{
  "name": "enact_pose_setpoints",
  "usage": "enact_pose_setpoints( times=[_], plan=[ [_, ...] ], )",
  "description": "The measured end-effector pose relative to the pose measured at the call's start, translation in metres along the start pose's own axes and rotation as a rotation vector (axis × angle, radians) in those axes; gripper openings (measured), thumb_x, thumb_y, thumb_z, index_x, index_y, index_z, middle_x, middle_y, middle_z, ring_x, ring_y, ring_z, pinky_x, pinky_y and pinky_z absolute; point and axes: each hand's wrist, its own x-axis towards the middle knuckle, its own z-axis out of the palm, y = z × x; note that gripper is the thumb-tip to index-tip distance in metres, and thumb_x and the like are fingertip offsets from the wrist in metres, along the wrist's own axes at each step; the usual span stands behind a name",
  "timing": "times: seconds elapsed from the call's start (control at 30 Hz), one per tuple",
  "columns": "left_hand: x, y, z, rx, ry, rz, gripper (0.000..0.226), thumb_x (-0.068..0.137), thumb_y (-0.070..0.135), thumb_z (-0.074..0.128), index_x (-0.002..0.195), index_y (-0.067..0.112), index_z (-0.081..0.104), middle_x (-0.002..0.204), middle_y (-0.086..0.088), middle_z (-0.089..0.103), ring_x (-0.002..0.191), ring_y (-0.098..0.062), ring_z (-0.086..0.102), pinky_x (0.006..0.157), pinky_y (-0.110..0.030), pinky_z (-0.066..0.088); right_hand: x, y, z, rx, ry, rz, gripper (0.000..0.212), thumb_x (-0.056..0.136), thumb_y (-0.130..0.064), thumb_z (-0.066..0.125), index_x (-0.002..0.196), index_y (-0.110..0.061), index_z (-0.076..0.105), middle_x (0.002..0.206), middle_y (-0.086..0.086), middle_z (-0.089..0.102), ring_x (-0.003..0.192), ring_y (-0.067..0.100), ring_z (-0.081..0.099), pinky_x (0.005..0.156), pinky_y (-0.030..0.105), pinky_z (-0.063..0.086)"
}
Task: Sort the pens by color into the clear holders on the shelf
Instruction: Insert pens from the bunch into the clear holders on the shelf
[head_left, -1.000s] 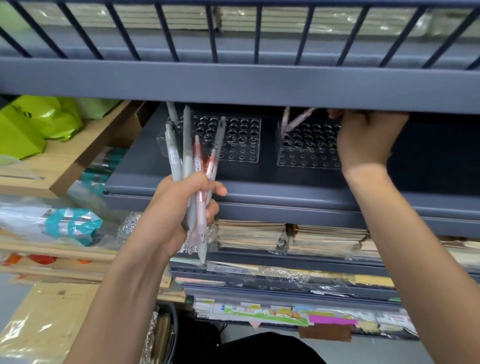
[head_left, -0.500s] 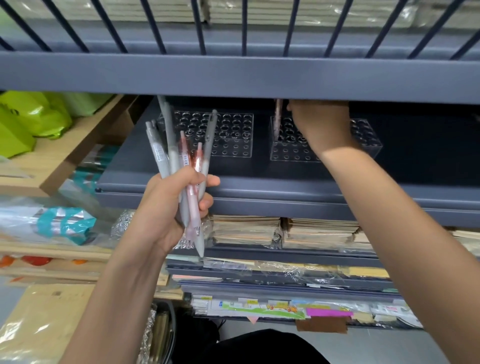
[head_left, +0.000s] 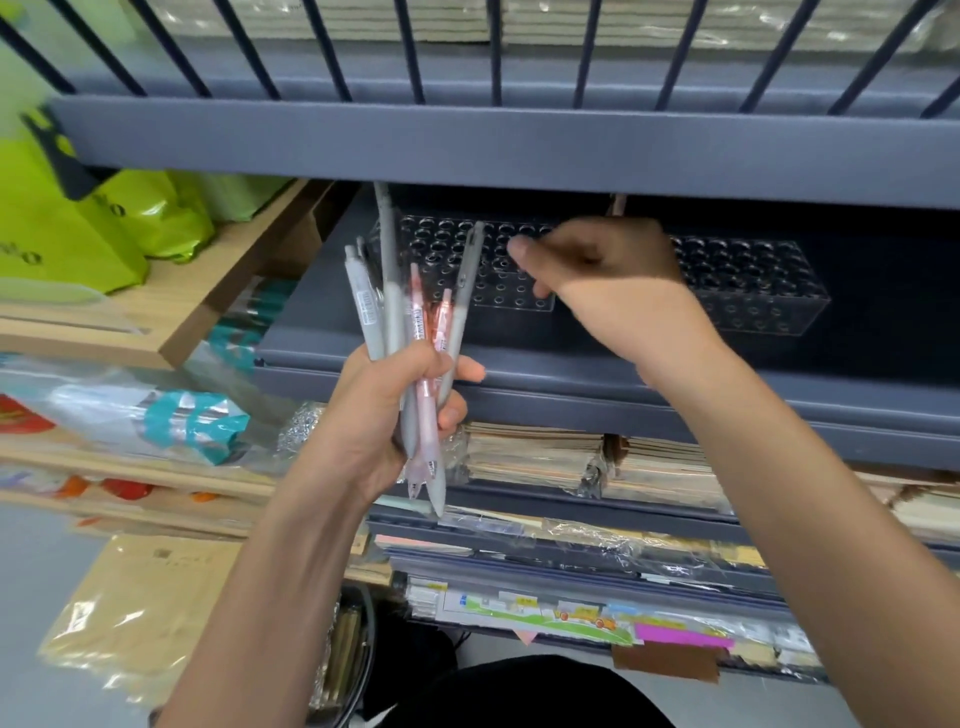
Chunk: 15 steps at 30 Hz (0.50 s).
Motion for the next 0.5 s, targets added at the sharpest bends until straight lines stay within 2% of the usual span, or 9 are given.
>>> enact_pose_setpoints(
  times=[0.03, 0.1, 0.2, 0.27, 0.37, 0.43, 0.5],
  plan=[
    [-0.002, 0.001, -0.002, 0.005, 0.0, -0.002, 0.025, 0.071, 0.008, 0.055, 0.095, 0.002, 0.05, 0.074, -0.015, 0.069, 0.04, -0.017, 0.042, 0.04, -0.02, 0.036, -0.002, -0.002, 0.006, 0.034, -0.079, 0.046, 0.029, 0.083, -0.051, 0.068, 0.064, -0.028, 0.068, 0.063, -0.021, 0.067, 0.055, -0.01, 0.056, 0.059, 0.011, 0.041],
    [-0.005, 0.003, -0.006, 0.019, -0.001, -0.005, 0.029, 0.07, 0.008, 0.056, 0.098, 0.004, 0.05, 0.075, -0.016, 0.07, 0.04, -0.018, 0.042, 0.04, -0.021, 0.036, -0.002, -0.008, 0.015, 0.096, -0.186, 0.114, 0.026, 0.083, -0.052, 0.069, 0.075, -0.028, 0.073, 0.07, -0.02, 0.07, 0.053, -0.011, 0.055, 0.058, 0.016, 0.042],
    [-0.01, 0.007, -0.017, 0.056, -0.015, -0.012, 0.03, 0.071, 0.008, 0.057, 0.099, 0.007, 0.05, 0.081, -0.019, 0.072, 0.042, -0.019, 0.044, 0.042, -0.022, 0.036, -0.003, -0.015, 0.027, 0.255, -0.319, 0.196, 0.021, 0.08, -0.048, 0.073, 0.085, -0.028, 0.075, 0.079, -0.007, 0.073, 0.043, -0.001, 0.044, 0.045, 0.017, 0.033],
    [-0.012, 0.012, -0.027, 0.089, -0.019, -0.014, 0.032, 0.071, 0.01, 0.06, 0.102, 0.007, 0.052, 0.087, -0.02, 0.075, 0.043, -0.02, 0.049, 0.045, -0.024, 0.039, -0.005, -0.019, 0.036, 0.346, -0.361, 0.209, 0.017, 0.08, -0.041, 0.076, 0.084, -0.025, 0.076, 0.081, 0.005, 0.073, 0.047, 0.006, 0.041, 0.04, 0.02, 0.028],
    [-0.012, 0.017, -0.039, 0.072, 0.069, -0.005, 0.027, 0.078, 0.009, 0.058, 0.104, 0.005, 0.051, 0.092, -0.021, 0.076, 0.049, -0.022, 0.062, 0.044, -0.024, 0.045, -0.004, -0.026, 0.048, 0.45, -0.272, 0.201, 0.013, 0.084, -0.029, 0.074, 0.08, -0.017, 0.076, 0.079, 0.008, 0.073, 0.053, 0.011, 0.053, 0.043, 0.022, 0.042],
    [-0.011, 0.021, -0.049, 0.02, 0.176, -0.005, 0.015, 0.086, 0.003, 0.056, 0.101, 0.004, 0.053, 0.083, -0.016, 0.077, 0.05, -0.021, 0.067, 0.042, -0.022, 0.047, -0.001, -0.03, 0.052, 0.605, -0.135, 0.221, 0.011, 0.088, -0.019, 0.071, 0.079, -0.013, 0.073, 0.072, 0.004, 0.073, 0.053, 0.014, 0.06, 0.047, 0.023, 0.049],
    [-0.011, 0.025, -0.062, 0.001, 0.271, 0.005, 0.005, 0.09, 0.002, 0.054, 0.095, 0.004, 0.054, 0.066, -0.007, 0.071, 0.046, -0.018, 0.062, 0.042, -0.022, 0.047, 0.004, -0.035, 0.054, 0.647, 0.025, 0.208, 0.01, 0.089, -0.013, 0.069, 0.079, -0.012, 0.071, 0.068, 0.003, 0.072, 0.056, 0.016, 0.065, 0.054, 0.025, 0.056]
  ],
)
